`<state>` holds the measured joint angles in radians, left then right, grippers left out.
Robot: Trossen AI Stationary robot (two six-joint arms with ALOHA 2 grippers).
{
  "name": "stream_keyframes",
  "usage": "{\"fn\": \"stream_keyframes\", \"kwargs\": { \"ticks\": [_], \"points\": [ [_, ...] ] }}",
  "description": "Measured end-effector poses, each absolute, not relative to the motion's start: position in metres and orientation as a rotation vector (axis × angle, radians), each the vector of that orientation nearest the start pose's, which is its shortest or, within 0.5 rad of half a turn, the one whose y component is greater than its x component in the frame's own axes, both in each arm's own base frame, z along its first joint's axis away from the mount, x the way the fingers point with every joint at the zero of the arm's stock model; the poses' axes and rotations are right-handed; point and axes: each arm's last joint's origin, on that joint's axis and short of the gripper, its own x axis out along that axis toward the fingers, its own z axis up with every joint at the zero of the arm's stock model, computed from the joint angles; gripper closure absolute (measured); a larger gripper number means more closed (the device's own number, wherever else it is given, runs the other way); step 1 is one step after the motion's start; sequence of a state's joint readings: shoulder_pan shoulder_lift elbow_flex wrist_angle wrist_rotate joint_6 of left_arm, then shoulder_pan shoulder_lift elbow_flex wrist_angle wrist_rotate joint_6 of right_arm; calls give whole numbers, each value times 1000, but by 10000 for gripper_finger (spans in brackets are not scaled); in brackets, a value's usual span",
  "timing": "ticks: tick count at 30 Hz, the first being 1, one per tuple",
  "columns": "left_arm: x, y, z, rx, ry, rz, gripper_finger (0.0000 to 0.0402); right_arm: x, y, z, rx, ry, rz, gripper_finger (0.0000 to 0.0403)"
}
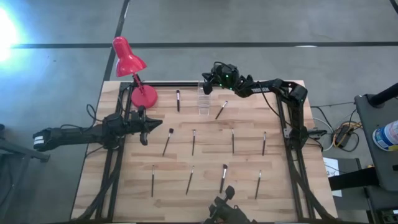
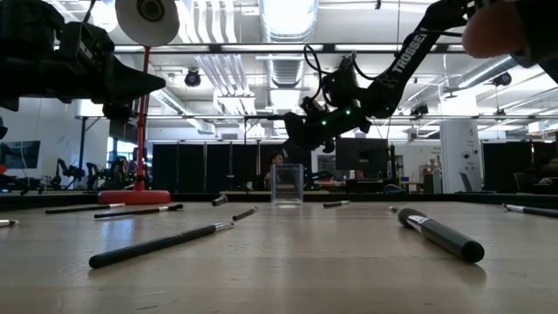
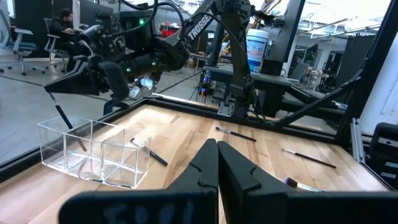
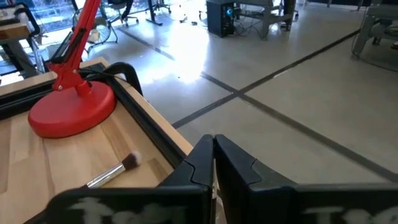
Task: Put items in baskets/containers
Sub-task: Put the black eyeshadow brush into the transparent organizer
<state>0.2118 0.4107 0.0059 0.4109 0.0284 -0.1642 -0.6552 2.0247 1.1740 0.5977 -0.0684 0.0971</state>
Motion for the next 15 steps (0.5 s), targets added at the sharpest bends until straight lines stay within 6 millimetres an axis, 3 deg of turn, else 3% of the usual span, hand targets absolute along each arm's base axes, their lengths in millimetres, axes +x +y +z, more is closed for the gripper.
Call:
{"fn": "stream_keyframes", "kwargs": {
  "ticks": [10,15],
  "points": [
    [121,25,168,-163,-21,183,401,347,-264,170,196,229,-596,315],
    [121,25,168,-163,-21,183,401,347,-263,175,211,241,-587,312]
  ]
}}
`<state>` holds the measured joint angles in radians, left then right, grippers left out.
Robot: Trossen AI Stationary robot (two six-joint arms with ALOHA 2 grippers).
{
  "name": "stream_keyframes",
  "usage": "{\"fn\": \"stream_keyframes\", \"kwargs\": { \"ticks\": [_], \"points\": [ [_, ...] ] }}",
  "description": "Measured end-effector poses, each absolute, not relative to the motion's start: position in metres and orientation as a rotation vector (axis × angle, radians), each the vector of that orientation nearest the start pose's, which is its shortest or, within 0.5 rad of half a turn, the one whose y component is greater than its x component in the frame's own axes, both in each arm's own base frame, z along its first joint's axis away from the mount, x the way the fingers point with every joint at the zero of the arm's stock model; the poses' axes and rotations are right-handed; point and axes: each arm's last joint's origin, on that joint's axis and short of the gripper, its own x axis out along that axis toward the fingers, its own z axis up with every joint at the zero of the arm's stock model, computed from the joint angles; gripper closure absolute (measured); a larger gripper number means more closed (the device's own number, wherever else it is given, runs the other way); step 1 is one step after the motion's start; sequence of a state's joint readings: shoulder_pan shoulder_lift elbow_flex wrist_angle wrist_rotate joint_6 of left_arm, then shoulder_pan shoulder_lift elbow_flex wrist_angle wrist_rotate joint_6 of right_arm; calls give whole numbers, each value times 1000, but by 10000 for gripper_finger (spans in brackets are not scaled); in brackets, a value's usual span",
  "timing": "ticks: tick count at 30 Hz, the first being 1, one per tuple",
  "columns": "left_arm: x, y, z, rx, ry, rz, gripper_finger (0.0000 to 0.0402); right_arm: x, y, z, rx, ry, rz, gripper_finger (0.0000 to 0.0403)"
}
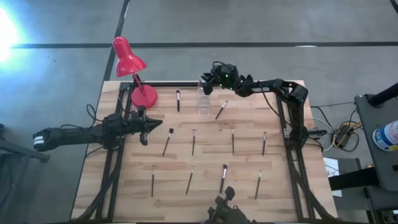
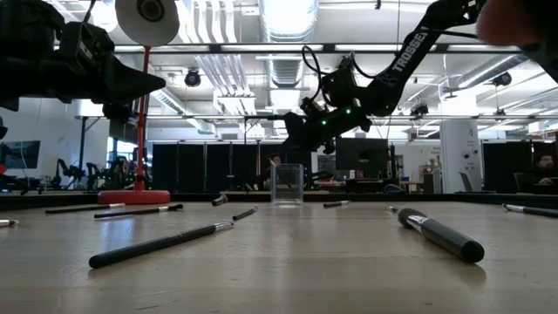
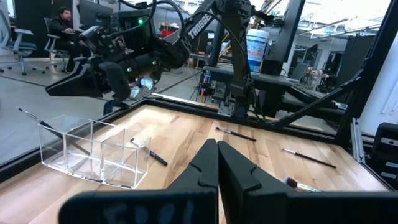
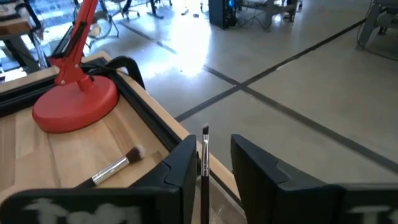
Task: Put items in baskets/containers
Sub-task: Put the black eyeshadow brush into the transparent organizer
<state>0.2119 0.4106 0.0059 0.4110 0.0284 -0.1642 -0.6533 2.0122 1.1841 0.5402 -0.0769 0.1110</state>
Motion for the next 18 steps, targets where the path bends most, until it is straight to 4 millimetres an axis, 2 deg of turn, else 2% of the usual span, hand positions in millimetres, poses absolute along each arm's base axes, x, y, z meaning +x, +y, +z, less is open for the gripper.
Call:
{"fn": "stream_keyframes", "kwargs": {
  "ticks": [5,8,18],
  "points": [
    [121,25,168,-153,-20,183,401,341,-254,190,184,285,-572,358],
    [121,25,167,-152,-12,183,401,335,-240,198,154,290,-545,388],
    [123,26,164,-163,17,186,401,298,-160,191,73,244,-458,394]
  ]
}}
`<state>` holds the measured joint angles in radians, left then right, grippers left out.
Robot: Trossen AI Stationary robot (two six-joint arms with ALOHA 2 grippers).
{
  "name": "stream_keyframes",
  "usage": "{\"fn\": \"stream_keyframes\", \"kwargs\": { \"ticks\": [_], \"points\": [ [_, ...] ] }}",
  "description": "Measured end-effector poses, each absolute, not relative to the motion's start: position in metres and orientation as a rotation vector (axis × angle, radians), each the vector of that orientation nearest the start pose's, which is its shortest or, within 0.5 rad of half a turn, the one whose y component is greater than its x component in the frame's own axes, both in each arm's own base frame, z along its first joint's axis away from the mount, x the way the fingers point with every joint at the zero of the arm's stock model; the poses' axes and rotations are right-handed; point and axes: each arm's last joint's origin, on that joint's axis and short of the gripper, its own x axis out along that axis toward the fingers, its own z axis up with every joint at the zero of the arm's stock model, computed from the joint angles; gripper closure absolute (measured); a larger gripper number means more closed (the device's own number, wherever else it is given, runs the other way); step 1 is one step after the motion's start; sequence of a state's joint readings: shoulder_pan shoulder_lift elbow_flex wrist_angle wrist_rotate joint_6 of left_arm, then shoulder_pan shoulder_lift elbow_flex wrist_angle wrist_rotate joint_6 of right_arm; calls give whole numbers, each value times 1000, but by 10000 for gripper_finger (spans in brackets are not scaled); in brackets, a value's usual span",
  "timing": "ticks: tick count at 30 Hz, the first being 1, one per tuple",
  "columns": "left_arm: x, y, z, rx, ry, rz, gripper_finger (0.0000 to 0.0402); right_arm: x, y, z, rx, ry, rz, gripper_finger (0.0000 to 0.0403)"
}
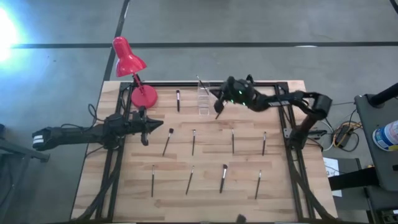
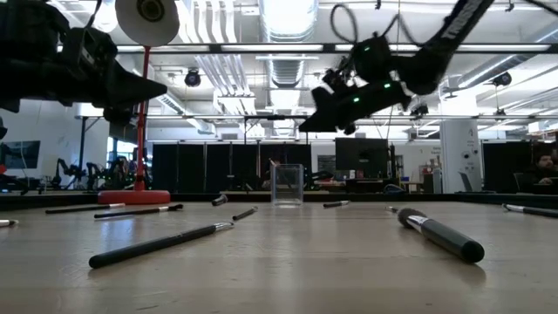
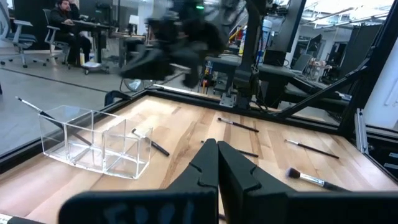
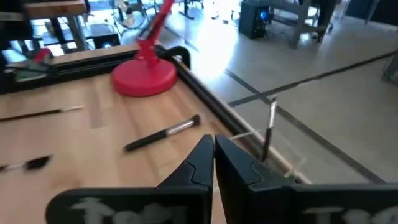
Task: Put items in baskets/containers
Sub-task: Put the black eyeshadow brush into the transparent organizer
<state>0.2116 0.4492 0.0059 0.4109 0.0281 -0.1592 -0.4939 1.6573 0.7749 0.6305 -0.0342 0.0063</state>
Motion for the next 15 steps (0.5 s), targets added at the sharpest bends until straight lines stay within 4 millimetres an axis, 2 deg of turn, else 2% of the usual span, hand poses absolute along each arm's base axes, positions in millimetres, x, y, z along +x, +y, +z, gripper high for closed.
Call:
{"fn": "stream_keyframes", "kwargs": {
  "ticks": [7,15],
  "points": [
    [125,26,162,-169,39,193,401,272,-110,190,33,175,-436,394],
    [126,27,162,-172,54,196,401,250,-77,171,25,156,-421,394]
  ]
}}
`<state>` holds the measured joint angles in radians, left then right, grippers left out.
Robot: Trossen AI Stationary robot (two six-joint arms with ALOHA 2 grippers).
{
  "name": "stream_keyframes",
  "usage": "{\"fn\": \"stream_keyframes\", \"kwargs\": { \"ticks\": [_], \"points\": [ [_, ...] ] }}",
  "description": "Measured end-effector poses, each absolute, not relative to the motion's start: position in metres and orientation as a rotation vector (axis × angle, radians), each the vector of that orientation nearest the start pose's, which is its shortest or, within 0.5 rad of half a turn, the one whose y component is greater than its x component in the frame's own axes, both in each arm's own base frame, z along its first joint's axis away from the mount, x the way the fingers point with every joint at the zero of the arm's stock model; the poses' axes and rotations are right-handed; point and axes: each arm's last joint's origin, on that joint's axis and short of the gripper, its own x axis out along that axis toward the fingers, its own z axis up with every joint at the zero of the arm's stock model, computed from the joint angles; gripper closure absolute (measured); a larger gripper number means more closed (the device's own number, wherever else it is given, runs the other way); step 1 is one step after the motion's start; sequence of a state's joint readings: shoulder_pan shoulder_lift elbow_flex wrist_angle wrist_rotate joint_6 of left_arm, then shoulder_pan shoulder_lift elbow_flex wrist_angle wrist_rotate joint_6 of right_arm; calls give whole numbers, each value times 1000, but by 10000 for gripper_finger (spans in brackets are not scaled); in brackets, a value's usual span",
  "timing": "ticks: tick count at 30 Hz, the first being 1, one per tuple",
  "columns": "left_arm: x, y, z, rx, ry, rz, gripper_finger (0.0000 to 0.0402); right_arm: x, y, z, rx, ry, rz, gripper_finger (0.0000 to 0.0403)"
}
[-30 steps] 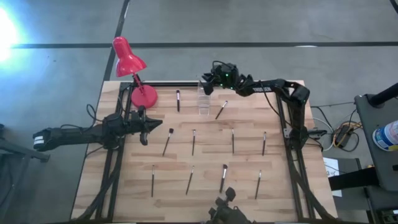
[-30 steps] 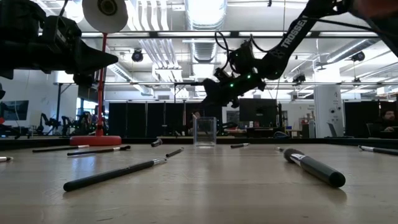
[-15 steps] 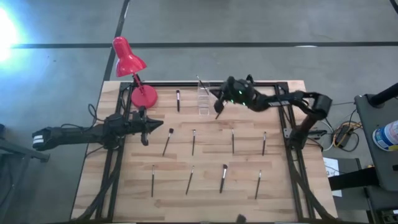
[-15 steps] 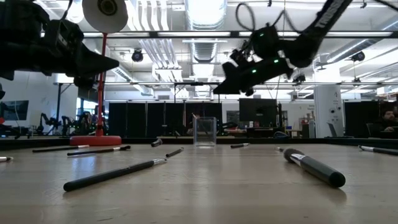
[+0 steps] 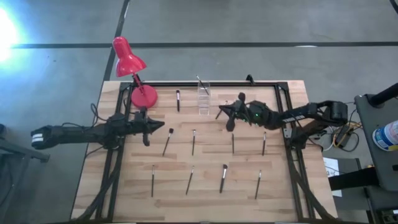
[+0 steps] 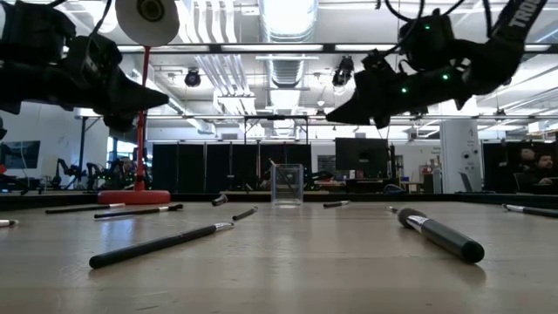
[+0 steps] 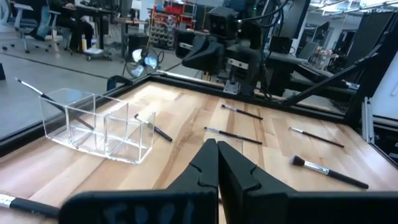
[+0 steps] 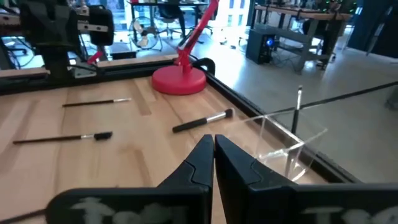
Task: Put items in baskets/containers
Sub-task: Put the black eyeshadow brush into the transparent organizer
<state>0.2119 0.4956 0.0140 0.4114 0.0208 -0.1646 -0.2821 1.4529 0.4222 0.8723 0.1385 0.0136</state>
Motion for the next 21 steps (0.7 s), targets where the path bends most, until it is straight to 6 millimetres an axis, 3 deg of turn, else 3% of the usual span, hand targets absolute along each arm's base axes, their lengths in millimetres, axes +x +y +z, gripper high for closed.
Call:
{"fn": "stream_keyframes", "kwargs": {
  "ticks": [8,21],
  "points": [
    [128,27,159,-175,82,199,401,234,-62,151,57,131,-384,394],
    [134,24,161,-172,96,172,401,222,-58,144,60,109,-379,394]
  ]
}}
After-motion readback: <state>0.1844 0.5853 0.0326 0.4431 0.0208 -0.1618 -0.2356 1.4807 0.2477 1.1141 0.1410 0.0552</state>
